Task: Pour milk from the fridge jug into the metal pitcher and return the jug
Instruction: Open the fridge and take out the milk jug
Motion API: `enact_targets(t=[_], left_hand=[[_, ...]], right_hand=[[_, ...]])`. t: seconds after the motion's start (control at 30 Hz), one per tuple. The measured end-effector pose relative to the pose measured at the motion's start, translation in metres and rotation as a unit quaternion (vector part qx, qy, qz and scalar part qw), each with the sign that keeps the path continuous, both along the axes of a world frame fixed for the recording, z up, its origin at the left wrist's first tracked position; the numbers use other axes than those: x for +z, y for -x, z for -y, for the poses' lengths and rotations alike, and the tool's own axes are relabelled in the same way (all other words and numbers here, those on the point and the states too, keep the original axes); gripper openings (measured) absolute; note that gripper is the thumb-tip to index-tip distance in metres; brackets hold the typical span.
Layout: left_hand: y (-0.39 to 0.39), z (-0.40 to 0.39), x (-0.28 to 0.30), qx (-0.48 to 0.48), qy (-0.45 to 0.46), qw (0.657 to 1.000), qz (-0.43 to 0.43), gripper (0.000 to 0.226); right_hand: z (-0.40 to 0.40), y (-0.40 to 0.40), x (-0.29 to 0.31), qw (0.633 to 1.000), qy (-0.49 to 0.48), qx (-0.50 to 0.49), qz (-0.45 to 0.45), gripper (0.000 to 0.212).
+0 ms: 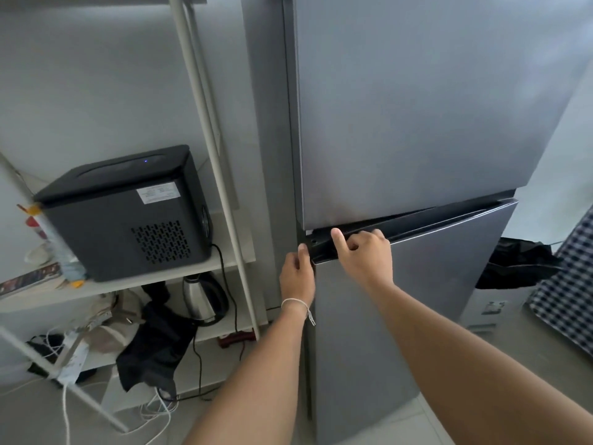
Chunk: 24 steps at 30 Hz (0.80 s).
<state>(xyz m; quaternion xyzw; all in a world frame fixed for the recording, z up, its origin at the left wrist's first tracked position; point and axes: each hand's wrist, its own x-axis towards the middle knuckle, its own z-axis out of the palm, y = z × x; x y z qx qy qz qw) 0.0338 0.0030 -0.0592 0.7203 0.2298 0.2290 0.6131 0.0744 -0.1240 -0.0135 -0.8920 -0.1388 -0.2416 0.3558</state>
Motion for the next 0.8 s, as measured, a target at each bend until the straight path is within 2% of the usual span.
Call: enact_targets(t=[0.1,0.17,0.3,0.4,0.5,0.57,0.7,0.8], left_hand=[[0.031,0.036,-0.022,0.027,0.039,0.997,0.063,0.062],[0.052,0.062,-0.038,0.034,0.055,0.994,0.086,0.068],[0.091,0.113,-0.061,0.043,0.092,0.993,0.057,0.059],[0.123,0.153,-0.07,0.022,0.05,0.996,0.068,0.042],[0.155,0.198,-0.073,-0.039,0.003,0.997,0.068,0.038],[0.174,0.226,-0.078,-0.113,-0.04,0.991,0.055,0.038],[0.198,0.272,-0.096,-0.285,-0.137,0.949,-0.004,0.036],[0.202,0.303,-0.098,-0.349,-0.181,0.919,-0.024,0.032]], right_hand=[[0.018,0.029,-0.012,0.998,-0.029,-0.002,0.049,0.061],[0.038,0.045,-0.017,0.996,-0.061,0.021,0.067,0.058],[0.091,0.073,-0.016,0.992,-0.078,0.075,0.067,0.059],[0.133,0.1,-0.011,0.991,-0.09,0.089,0.048,0.059],[0.185,0.129,-0.003,0.989,-0.093,0.108,0.027,0.054],[0.229,0.144,0.006,0.988,-0.081,0.132,-0.01,0.053],[0.324,0.172,0.033,0.983,-0.059,0.127,-0.119,0.049],[0.386,0.188,0.053,0.982,-0.024,0.062,-0.175,0.033]])
